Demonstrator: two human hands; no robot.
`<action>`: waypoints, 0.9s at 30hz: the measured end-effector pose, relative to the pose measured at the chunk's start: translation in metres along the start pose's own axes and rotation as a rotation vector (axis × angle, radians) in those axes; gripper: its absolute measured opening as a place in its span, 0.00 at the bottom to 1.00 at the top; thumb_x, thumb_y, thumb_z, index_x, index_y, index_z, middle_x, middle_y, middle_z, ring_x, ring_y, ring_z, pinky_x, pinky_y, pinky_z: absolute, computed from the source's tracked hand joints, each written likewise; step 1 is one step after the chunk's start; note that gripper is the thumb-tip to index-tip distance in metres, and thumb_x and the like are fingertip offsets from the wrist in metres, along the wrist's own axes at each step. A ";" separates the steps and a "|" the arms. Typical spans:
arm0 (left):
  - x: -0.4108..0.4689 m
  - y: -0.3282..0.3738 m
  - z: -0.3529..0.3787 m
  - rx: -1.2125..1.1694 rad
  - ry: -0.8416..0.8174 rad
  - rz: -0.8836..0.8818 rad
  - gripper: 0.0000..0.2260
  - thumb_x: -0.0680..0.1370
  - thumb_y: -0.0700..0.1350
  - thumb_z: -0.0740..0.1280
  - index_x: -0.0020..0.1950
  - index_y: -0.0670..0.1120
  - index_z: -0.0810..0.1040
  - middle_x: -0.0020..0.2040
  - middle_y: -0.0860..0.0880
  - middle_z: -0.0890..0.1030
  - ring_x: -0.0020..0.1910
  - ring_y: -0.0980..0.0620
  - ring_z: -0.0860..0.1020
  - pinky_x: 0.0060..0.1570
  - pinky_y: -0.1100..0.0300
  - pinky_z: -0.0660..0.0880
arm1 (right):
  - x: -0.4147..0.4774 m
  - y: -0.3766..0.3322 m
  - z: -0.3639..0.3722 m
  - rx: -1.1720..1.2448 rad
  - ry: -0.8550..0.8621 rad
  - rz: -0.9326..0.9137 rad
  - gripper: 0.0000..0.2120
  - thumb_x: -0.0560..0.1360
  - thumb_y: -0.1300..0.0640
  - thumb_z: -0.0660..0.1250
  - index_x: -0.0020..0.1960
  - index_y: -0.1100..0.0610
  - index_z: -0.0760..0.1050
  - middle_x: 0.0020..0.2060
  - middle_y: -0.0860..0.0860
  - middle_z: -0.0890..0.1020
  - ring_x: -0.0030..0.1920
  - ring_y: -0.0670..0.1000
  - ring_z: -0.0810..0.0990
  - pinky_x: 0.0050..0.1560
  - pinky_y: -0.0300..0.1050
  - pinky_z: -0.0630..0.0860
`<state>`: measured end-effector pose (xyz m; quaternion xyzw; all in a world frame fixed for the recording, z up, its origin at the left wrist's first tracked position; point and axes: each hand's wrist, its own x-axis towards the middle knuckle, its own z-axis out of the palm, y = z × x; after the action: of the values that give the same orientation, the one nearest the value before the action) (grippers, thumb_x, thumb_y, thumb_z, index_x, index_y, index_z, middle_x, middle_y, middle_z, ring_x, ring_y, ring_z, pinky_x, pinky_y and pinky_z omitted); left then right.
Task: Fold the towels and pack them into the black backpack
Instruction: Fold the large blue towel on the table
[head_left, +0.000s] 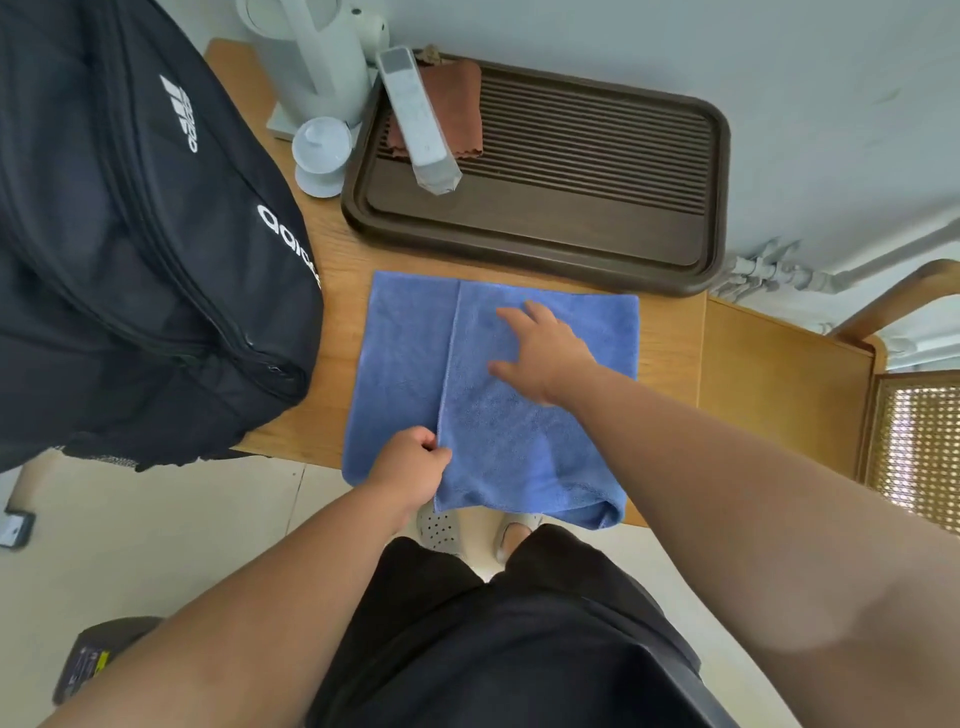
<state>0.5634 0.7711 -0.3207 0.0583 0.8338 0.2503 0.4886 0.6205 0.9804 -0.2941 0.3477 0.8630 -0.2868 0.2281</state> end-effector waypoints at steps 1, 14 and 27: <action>0.001 -0.001 0.001 0.011 0.001 0.007 0.06 0.78 0.43 0.66 0.46 0.40 0.77 0.41 0.42 0.80 0.38 0.46 0.75 0.41 0.46 0.78 | -0.006 0.007 0.005 -0.029 0.014 0.006 0.36 0.77 0.40 0.66 0.80 0.43 0.55 0.81 0.50 0.53 0.79 0.56 0.57 0.74 0.57 0.63; -0.010 -0.004 0.002 0.327 0.091 0.206 0.11 0.77 0.49 0.69 0.49 0.50 0.67 0.40 0.48 0.80 0.37 0.49 0.79 0.33 0.52 0.76 | -0.130 0.105 0.045 0.034 0.052 0.123 0.31 0.60 0.28 0.74 0.51 0.44 0.66 0.48 0.41 0.71 0.51 0.50 0.71 0.47 0.48 0.71; -0.007 -0.020 0.003 0.319 0.082 0.319 0.12 0.77 0.42 0.70 0.52 0.43 0.67 0.39 0.48 0.75 0.37 0.48 0.74 0.39 0.50 0.74 | -0.160 0.091 0.105 0.284 0.271 0.471 0.16 0.74 0.47 0.70 0.54 0.49 0.64 0.37 0.46 0.78 0.36 0.52 0.78 0.30 0.46 0.69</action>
<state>0.5726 0.7523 -0.3256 0.2555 0.8622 0.1917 0.3933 0.8127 0.8905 -0.3069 0.6019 0.7324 -0.2948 0.1200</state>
